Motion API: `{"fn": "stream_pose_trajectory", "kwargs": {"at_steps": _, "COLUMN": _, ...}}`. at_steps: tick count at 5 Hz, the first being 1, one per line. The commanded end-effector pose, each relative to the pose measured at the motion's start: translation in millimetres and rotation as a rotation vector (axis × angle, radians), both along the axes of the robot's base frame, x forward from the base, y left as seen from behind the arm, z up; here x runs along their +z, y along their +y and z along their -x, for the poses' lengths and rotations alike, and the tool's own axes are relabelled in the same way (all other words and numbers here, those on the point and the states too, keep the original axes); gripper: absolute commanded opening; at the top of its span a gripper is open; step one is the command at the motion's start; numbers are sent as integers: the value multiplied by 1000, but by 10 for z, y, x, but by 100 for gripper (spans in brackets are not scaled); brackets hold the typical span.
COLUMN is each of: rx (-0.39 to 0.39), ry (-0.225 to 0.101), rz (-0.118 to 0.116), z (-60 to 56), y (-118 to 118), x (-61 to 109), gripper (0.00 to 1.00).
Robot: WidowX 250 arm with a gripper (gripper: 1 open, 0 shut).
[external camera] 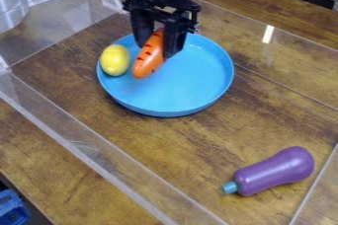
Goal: Move the carrot to the right side
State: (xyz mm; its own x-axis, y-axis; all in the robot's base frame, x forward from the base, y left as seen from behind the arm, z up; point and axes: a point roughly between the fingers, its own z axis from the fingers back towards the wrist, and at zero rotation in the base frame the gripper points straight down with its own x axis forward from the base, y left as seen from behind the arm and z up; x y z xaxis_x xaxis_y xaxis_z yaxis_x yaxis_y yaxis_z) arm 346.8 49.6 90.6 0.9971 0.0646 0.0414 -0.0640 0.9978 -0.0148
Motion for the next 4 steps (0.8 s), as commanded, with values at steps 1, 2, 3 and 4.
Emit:
{"fn": "stream_pose_trajectory", "kwargs": {"at_steps": 1, "rx": -26, "ry": -113, "rz": -23, "z": -78, "y": -75, "x": 391, "gripper": 0}}
{"fn": "stream_pose_trajectory", "kwargs": {"at_steps": 2, "rx": -35, "ry": -109, "rz": -26, "z": -68, "y": -124, "x": 409, "gripper": 0}}
{"fn": "stream_pose_trajectory", "kwargs": {"at_steps": 3, "rx": -41, "ry": -105, "rz": -30, "z": -58, "y": -162, "x": 428, "gripper": 0}}
{"fn": "stream_pose_trajectory", "kwargs": {"at_steps": 4, "rx": -49, "ry": -102, "rz": -38, "z": -46, "y": -230, "x": 469, "gripper": 0}}
